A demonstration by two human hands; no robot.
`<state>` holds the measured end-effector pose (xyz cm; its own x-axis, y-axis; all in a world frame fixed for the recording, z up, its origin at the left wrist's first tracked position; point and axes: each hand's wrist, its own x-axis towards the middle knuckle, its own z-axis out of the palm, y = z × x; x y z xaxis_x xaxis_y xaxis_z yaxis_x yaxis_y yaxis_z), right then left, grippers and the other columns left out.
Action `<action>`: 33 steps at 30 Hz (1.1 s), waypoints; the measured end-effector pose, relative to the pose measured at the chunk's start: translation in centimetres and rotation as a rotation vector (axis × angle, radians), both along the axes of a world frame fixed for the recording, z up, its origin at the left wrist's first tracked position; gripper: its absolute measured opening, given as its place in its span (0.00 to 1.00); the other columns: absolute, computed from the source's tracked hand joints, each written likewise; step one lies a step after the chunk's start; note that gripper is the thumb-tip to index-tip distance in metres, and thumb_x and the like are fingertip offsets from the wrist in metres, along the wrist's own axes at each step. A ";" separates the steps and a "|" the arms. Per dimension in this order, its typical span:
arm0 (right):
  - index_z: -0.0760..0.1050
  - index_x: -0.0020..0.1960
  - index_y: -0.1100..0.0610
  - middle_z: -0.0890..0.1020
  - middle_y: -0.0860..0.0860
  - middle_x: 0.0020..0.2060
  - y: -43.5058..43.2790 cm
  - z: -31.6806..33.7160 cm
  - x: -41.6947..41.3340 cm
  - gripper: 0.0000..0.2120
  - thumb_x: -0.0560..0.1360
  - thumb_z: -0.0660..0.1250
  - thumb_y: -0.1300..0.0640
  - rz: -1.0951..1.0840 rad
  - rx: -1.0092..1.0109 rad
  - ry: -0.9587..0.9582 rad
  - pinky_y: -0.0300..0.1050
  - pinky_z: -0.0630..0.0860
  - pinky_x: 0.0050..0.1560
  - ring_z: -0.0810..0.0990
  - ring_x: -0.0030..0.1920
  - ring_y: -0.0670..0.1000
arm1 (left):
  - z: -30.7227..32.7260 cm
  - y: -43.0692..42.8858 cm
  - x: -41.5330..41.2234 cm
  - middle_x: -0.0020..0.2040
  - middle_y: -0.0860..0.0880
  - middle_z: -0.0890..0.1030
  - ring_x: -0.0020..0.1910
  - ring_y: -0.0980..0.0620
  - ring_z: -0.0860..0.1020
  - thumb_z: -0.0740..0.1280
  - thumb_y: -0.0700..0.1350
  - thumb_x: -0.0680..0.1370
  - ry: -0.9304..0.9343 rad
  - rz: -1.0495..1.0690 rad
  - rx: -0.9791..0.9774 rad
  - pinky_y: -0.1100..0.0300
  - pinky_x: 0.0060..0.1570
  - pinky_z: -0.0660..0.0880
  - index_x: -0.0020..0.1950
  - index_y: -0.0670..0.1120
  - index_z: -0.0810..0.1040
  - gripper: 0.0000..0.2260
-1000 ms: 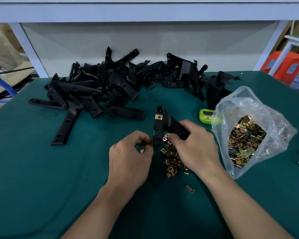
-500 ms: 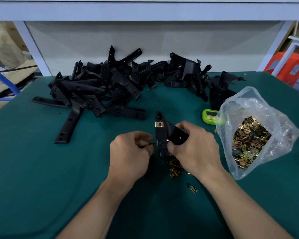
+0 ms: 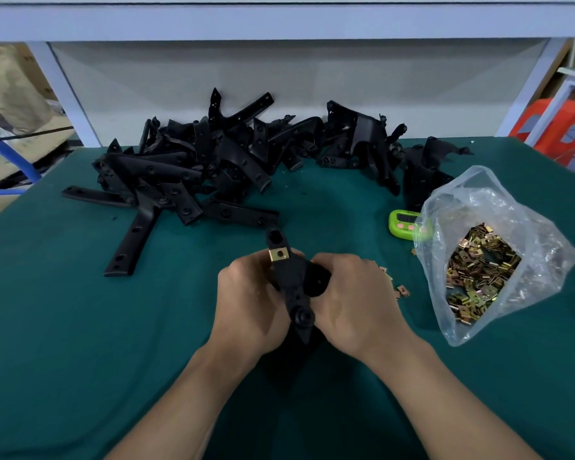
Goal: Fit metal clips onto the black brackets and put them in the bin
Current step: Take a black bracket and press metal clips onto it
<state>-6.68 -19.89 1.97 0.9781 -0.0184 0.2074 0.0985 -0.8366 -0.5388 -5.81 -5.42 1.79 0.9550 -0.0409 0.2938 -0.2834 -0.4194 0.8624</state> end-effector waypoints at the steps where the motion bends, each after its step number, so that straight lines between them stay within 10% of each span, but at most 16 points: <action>1: 0.67 0.31 0.51 0.73 0.49 0.25 -0.1 0.0 0.1 0.15 0.67 0.73 0.50 0.004 0.019 0.000 0.47 0.64 0.30 0.72 0.31 0.55 | -0.1 0.0 -0.1 0.38 0.68 0.82 0.36 0.61 0.80 0.63 0.42 0.68 -0.004 -0.003 0.002 0.67 0.39 0.76 0.49 0.66 0.79 0.20; 10: 0.72 0.34 0.50 0.77 0.46 0.27 -0.9 0.3 0.2 0.10 0.72 0.68 0.51 -0.037 0.227 -0.116 0.49 0.72 0.33 0.76 0.32 0.53 | -1.1 -0.4 0.7 0.43 0.67 0.85 0.41 0.66 0.82 0.75 0.46 0.74 0.064 0.031 -0.046 0.75 0.40 0.72 0.53 0.60 0.84 0.11; 20: 0.68 0.37 0.50 0.77 0.45 0.28 -1.2 0.3 0.2 0.12 0.70 0.66 0.44 -0.200 0.125 -0.084 0.45 0.62 0.28 0.72 0.27 0.51 | -0.5 0.1 1.3 0.40 0.43 0.87 0.37 0.47 0.86 0.66 0.43 0.72 0.287 0.140 -0.672 0.62 0.30 0.76 0.41 0.45 0.77 0.03; 33: 0.68 0.34 0.54 0.76 0.49 0.26 -1.5 0.0 0.4 0.13 0.69 0.62 0.45 -0.178 0.183 -0.010 0.44 0.64 0.28 0.73 0.29 0.54 | -1.5 -0.1 1.4 0.32 0.51 0.78 0.34 0.49 0.73 0.69 0.41 0.80 0.346 0.060 -0.465 0.49 0.38 0.72 0.38 0.52 0.81 0.12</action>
